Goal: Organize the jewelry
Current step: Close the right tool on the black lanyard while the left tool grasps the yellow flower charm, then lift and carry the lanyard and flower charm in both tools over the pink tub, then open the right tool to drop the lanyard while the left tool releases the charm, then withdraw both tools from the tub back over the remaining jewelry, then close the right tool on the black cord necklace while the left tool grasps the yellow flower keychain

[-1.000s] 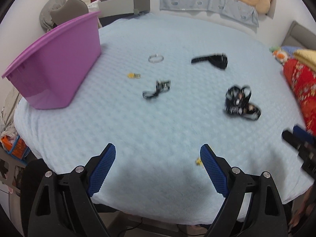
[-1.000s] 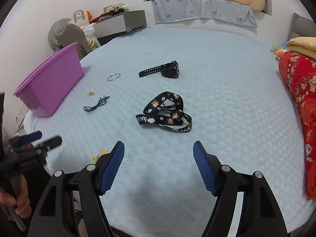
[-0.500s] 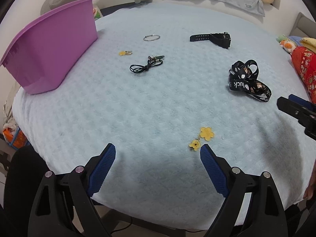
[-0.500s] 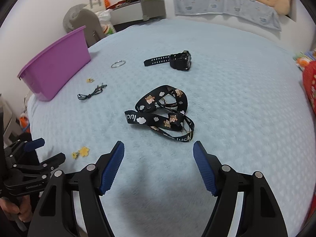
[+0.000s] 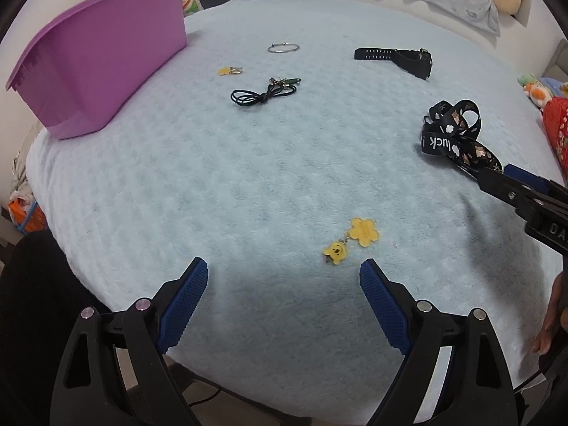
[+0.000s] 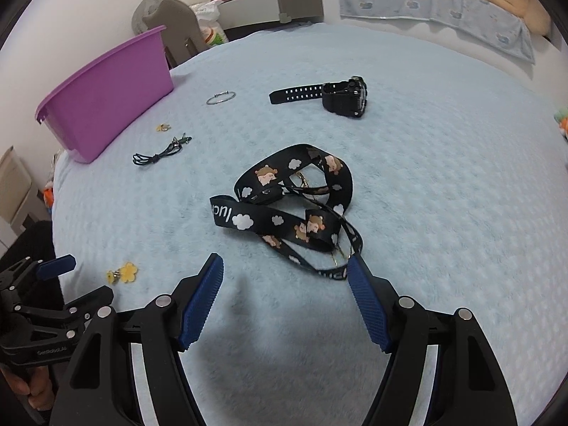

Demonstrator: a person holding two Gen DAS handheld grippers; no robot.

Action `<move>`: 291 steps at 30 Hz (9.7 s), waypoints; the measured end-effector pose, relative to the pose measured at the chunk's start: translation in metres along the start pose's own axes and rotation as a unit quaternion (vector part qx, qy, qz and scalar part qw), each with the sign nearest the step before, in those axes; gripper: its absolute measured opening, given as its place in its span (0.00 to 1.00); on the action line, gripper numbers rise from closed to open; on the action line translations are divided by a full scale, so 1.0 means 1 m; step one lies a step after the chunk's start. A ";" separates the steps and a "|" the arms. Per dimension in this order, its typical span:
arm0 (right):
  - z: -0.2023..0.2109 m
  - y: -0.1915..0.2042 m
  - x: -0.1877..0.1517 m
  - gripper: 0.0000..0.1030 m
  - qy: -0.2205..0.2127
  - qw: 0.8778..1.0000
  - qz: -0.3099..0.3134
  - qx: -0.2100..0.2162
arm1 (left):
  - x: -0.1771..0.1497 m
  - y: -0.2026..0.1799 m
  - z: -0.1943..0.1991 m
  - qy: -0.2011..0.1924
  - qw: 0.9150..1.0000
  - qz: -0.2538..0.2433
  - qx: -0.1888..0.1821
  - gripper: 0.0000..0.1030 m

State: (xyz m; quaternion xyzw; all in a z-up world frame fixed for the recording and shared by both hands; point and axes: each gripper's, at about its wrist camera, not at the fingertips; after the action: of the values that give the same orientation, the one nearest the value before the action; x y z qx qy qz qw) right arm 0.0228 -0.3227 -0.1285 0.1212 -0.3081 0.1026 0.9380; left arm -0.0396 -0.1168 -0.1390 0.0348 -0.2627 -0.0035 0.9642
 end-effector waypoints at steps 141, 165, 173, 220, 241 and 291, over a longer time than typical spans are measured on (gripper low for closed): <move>-0.061 0.405 0.378 0.08 -0.025 0.976 0.010 0.214 | 0.266 0.410 0.045 -0.069 0.988 0.136 0.030 0.13; -0.106 0.389 0.332 0.68 0.042 0.991 0.008 0.125 | 0.249 0.409 0.015 -0.012 0.986 0.148 0.077 0.76; -0.076 0.384 0.319 0.68 0.013 0.990 0.005 0.138 | 0.241 0.403 0.034 -0.026 0.986 0.147 0.081 0.76; 0.076 0.170 0.061 0.70 -0.087 0.985 -0.143 -0.039 | 0.138 0.196 0.082 -0.082 0.997 0.004 -0.015 0.83; -0.059 0.175 0.079 0.70 -0.023 0.987 -0.146 -0.066 | 0.175 0.155 -0.048 -0.044 0.998 -0.052 -0.017 0.83; -0.148 0.176 0.095 0.70 -0.004 0.982 -0.118 -0.147 | 0.206 0.121 -0.141 -0.035 0.990 -0.097 -0.098 0.84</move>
State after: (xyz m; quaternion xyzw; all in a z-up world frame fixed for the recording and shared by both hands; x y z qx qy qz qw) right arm 0.1322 -0.1015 -0.1582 0.0175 -0.3072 -0.0562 0.9498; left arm 0.2076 0.0082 -0.1477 -0.0342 -0.2904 -0.1238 0.9482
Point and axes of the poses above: each gripper's, at about its wrist camera, not at the fingertips, and z roughly against the way its jaws point, y to its left, x to its top, and after that the axes turned 4 degrees about -z, right-handed
